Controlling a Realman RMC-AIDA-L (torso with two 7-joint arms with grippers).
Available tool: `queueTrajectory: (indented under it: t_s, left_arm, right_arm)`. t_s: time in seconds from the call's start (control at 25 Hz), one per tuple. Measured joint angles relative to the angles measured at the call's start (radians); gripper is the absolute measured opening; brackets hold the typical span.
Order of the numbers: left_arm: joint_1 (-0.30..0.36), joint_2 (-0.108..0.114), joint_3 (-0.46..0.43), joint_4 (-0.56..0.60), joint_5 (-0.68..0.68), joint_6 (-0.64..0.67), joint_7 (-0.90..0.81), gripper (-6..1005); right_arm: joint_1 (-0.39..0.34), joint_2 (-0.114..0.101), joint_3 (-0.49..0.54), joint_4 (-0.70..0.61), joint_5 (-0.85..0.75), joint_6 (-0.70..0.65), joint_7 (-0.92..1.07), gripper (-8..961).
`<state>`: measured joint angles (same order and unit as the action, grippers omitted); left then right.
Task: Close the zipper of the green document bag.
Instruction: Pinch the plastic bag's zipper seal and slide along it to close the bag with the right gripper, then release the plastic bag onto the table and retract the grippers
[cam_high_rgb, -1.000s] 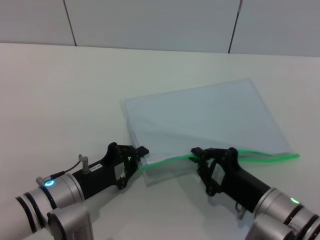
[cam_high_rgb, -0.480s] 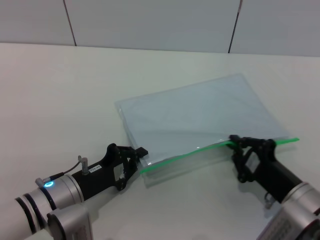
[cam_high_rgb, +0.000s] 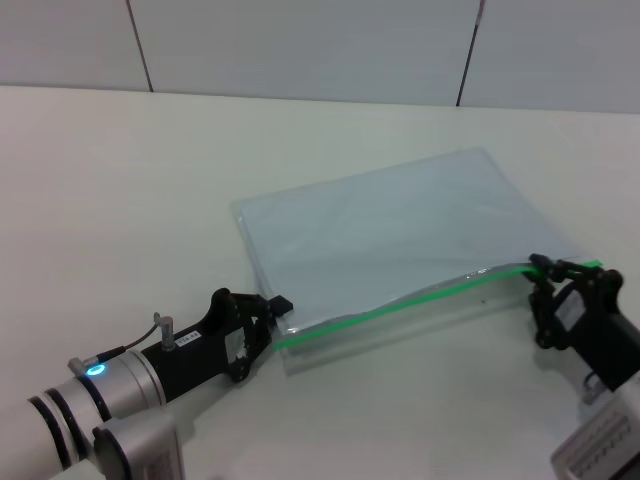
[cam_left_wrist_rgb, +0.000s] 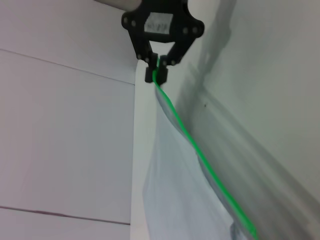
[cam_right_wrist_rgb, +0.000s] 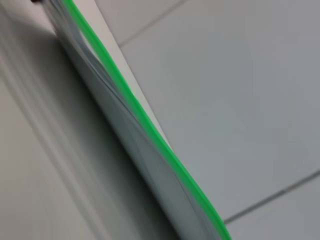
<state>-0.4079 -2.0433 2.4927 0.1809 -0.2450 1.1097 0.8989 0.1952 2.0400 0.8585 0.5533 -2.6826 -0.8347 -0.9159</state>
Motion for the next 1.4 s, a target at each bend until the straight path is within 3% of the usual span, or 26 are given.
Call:
queueTrajectory:
  t_s: [1.04, 1.32, 1.4]
  left_arm:
    - [0.01, -0.003, -0.014, 0.009, -0.03, 0.035, -0.005, 47]
    - [0.038, -0.005, -0.013, 0.025, -0.043, 0.14, -0.01, 207]
    - [0.05, -0.003, -0.014, 0.035, -0.074, 0.181, -0.016, 248]
  right_arm:
    - [0.01, 0.006, -0.012, -0.143, 0.116, -0.289, 0.006, 170]
    - [0.0, 0.006, -0.045, -0.134, 0.124, -0.382, 0.081, 200]
    - [0.001, 0.004, -0.069, -0.136, 0.13, -0.424, 0.136, 433]
